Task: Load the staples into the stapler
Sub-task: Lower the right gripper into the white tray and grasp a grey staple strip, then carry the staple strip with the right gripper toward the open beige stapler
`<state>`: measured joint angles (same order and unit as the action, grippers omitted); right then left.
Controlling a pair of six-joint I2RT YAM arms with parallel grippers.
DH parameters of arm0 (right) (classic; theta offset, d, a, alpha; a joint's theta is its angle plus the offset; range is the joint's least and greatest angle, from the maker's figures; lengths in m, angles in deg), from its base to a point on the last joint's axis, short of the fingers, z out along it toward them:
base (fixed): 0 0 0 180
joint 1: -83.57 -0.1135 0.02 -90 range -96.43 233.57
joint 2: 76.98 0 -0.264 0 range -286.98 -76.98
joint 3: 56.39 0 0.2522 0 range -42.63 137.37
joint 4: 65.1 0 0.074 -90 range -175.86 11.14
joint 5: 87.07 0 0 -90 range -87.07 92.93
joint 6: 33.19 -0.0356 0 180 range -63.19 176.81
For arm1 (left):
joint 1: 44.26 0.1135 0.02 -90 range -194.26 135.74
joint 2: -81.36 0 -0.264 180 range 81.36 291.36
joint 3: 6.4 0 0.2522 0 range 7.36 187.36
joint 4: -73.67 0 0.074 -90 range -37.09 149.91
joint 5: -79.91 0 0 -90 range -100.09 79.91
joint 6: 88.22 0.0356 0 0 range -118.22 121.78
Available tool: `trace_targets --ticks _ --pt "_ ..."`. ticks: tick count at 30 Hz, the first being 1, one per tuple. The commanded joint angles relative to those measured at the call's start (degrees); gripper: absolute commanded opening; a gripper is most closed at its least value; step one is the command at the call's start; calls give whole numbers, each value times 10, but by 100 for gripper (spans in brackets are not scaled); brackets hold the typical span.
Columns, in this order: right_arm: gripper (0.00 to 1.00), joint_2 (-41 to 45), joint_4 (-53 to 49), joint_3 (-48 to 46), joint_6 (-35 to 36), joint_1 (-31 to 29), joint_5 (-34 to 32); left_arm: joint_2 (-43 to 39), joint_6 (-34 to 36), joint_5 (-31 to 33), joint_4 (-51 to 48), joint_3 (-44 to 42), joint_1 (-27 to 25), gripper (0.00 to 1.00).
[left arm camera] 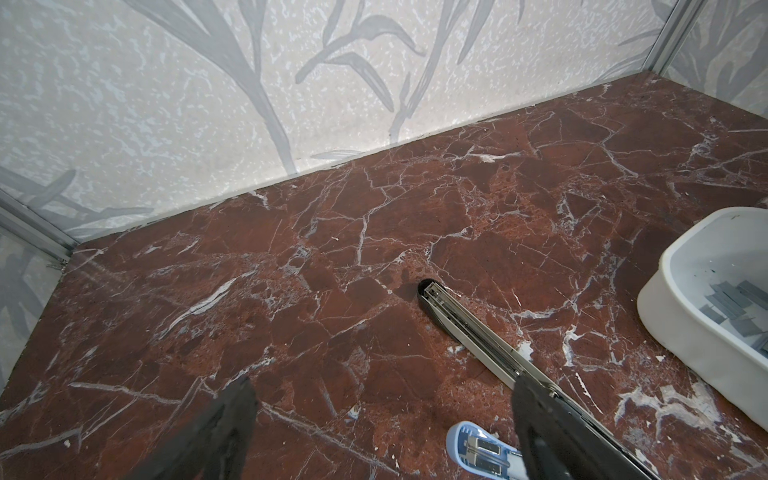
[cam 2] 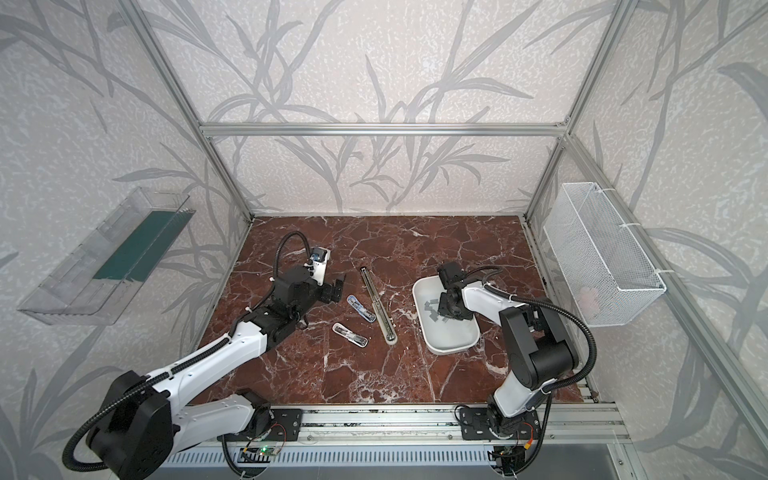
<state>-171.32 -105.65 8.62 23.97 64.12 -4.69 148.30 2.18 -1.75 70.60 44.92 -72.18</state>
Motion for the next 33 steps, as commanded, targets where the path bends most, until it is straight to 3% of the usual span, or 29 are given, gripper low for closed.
trace_targets --ticks 1,12,20,30,33 --pt "12 17 -19 -5 7 1 -5 -8 -10 -4 -12 7 3 96" --pt "12 112 -12 0 56 -21 -37 12 -40 -20 -29 26 6 97" --pt "12 190 92 8 170 -156 -69 27 -158 -25 -95 55 18 96" --pt "11 151 114 20 201 -262 -33 -54 -200 37 -67 -60 33 99" --pt "11 134 93 34 190 -273 -27 -73 -208 4 -45 -88 45 99"
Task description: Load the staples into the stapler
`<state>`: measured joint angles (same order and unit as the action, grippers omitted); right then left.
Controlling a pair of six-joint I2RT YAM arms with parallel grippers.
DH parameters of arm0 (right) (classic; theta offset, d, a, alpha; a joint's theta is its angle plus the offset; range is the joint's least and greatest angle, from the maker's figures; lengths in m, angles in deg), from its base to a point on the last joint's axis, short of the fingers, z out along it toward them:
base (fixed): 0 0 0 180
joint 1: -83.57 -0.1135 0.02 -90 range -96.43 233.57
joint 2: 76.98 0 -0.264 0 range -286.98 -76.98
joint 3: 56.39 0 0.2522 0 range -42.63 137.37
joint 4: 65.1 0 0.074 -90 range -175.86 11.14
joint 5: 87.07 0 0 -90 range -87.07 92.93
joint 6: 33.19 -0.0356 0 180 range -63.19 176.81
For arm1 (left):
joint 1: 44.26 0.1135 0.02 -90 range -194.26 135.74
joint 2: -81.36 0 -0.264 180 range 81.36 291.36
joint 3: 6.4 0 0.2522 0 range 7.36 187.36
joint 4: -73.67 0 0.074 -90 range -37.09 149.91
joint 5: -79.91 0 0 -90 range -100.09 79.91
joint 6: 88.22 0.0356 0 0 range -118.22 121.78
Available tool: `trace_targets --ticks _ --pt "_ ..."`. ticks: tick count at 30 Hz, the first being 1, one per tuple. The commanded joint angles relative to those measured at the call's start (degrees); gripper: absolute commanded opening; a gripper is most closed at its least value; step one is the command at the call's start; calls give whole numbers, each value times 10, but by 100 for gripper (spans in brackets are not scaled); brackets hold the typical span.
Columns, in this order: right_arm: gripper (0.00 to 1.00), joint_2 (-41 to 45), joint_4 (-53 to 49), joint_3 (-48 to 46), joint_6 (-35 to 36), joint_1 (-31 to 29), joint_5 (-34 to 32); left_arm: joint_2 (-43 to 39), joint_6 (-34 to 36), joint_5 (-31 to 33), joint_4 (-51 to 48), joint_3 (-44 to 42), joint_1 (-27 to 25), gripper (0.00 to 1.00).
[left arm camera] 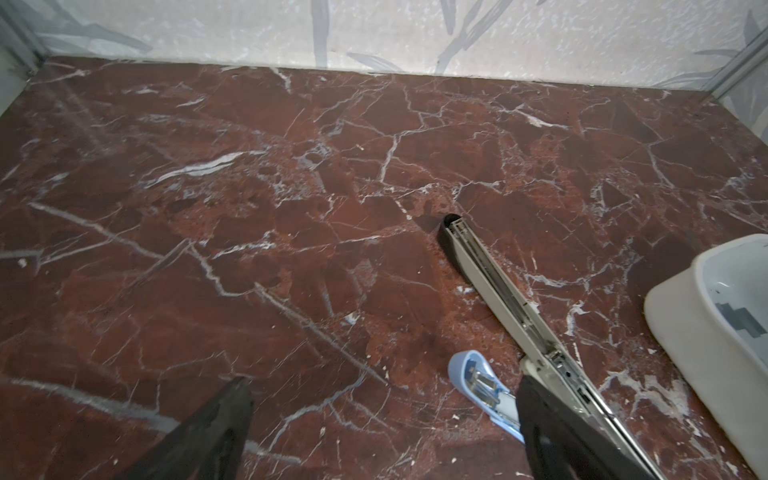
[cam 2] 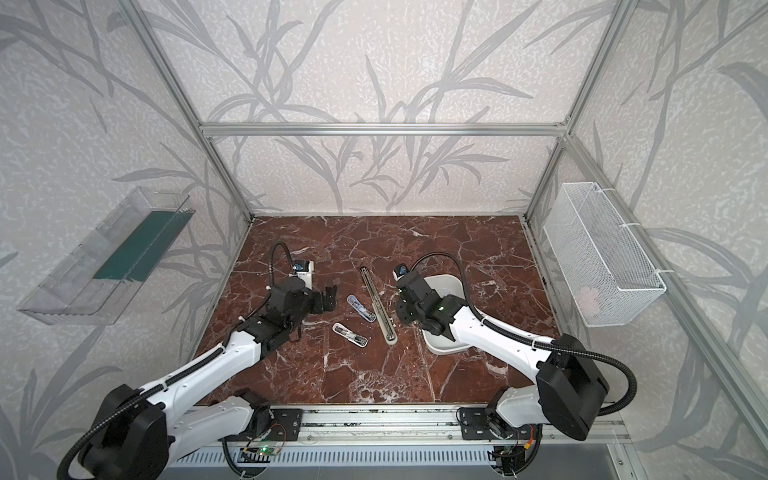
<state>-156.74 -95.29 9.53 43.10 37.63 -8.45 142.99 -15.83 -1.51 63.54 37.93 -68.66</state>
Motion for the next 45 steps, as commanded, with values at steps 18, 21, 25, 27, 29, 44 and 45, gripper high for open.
trace_targets --ticks 18,21,25,27,29,44,45 --pt "7 -80 -4 33 -101 -96 -15 -120 -9 -13 24 -108 10 99" --pt "7 -90 -9 40 -99 -96 -21 -141 -26 -1 -26 -97 10 99" --pt "7 -102 -4 41 -98 -97 -26 -160 -38 15 -101 -68 10 99" --pt "7 -114 -2 43 -97 -97 -31 -162 -52 15 -142 -50 10 99" --pt "7 -128 -4 48 -97 -97 -31 -156 -56 6 -159 -46 10 99" --pt "5 -164 -1 59 -92 -97 -30 -160 -30 -46 -94 -93 10 99" --pt "6 -165 -1 61 -91 -97 -30 -163 -30 -44 -94 -94 10 99"
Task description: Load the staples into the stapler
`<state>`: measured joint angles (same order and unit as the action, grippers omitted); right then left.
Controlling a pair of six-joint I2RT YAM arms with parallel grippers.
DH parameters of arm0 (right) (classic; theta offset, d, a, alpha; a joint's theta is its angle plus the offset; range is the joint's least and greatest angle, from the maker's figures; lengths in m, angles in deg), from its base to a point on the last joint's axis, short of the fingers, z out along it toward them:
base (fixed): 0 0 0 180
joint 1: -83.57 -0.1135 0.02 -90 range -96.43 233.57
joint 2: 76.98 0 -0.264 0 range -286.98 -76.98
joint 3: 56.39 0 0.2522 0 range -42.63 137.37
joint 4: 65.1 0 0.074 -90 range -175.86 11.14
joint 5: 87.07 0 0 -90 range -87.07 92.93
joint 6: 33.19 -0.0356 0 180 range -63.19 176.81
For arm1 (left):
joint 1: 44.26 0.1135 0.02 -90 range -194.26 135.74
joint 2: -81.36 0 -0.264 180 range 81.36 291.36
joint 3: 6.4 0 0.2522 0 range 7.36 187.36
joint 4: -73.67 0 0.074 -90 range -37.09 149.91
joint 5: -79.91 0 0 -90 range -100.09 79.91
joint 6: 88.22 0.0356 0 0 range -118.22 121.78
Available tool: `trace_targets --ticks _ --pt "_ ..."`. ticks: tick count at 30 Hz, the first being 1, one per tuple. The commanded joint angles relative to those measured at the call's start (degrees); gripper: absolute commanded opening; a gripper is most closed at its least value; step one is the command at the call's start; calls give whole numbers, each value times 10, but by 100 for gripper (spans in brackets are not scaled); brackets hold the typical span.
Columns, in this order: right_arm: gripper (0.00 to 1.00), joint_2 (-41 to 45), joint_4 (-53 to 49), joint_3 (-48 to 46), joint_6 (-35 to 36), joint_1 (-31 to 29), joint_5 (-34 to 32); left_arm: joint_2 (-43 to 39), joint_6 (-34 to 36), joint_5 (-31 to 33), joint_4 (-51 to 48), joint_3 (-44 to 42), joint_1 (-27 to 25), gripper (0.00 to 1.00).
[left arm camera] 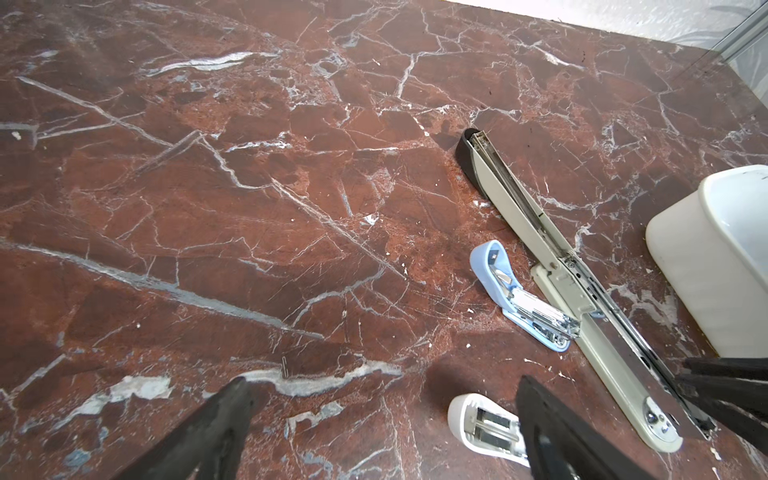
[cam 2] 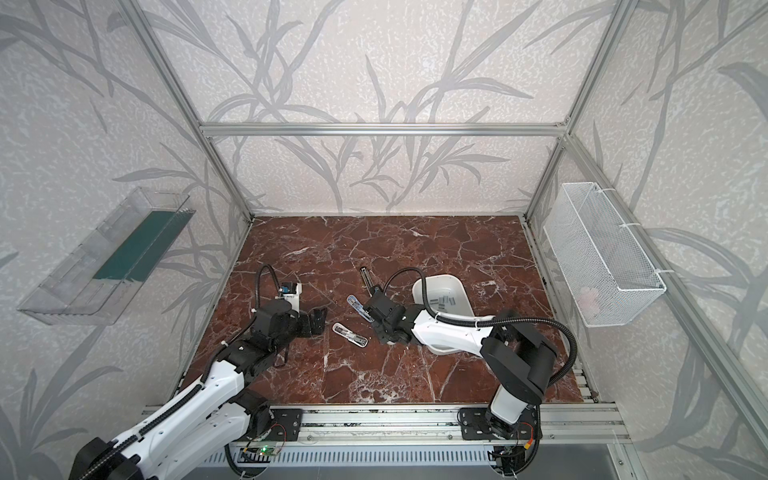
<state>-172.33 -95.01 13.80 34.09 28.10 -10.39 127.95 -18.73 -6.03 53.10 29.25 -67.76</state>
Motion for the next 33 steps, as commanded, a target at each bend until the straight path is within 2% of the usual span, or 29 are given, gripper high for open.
trace_targets --ticks 1,33 --pt "5 -11 -3 19 -2 -2 -10 -14 -1 2 11 -8 2 99" --pt "4 16 -21 -18 -61 -7 -7 -18 -1 2 8 -9 1 99"
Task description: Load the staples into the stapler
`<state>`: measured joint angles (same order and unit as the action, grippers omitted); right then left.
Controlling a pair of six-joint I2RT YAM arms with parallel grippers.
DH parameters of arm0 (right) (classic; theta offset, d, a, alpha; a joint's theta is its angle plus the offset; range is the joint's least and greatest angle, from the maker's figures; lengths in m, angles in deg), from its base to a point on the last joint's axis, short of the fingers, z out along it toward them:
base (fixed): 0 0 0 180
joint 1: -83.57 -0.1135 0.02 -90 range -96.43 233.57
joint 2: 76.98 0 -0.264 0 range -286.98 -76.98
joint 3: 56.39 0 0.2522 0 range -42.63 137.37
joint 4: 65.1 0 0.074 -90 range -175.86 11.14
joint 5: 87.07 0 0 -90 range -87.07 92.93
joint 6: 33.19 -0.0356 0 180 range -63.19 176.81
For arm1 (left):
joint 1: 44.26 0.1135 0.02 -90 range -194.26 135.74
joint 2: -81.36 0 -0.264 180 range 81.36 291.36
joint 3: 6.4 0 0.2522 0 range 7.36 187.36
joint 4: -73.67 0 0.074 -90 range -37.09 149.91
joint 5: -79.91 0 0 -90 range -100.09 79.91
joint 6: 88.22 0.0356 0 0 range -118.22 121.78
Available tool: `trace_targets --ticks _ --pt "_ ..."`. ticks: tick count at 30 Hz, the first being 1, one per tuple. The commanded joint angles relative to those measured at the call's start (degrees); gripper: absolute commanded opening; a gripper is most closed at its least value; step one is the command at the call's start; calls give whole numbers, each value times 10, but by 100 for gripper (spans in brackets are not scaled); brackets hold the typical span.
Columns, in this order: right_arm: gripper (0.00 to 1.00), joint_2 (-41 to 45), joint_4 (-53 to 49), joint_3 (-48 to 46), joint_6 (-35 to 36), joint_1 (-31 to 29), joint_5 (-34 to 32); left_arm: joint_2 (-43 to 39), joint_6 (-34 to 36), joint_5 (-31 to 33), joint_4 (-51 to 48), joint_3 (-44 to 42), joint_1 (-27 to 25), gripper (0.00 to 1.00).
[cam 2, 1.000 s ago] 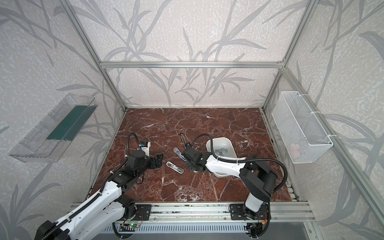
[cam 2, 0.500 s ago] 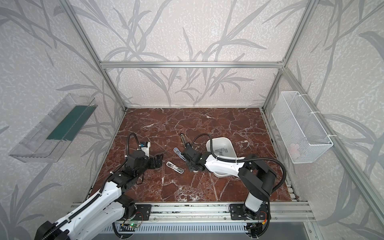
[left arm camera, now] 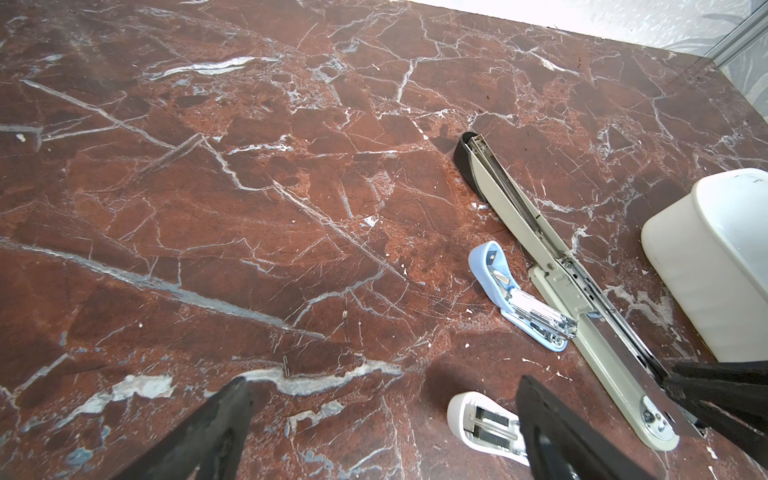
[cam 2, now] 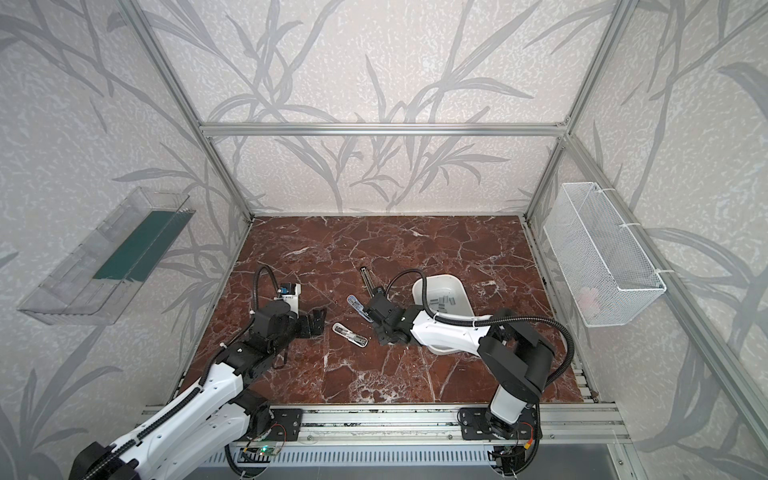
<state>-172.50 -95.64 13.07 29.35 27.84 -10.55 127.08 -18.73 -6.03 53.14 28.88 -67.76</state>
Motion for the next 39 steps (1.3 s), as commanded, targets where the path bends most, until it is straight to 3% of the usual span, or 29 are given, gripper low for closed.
trace_targets --ticks 1,16,30,39 --pt "4 19 -15 -13 -16 -4 -5 -10 -1 2 7 -5 1 99" --pt "5 33 -21 -26 -27 -11 -10 -12 -2 2 8 -6 1 99" --pt "31 44 -21 -31 -25 -13 -11 -14 -2 1 7 -7 1 99" --pt "32 91 -37 -22 -2 -14 -55 -19 -2 2 6 -7 1 99"
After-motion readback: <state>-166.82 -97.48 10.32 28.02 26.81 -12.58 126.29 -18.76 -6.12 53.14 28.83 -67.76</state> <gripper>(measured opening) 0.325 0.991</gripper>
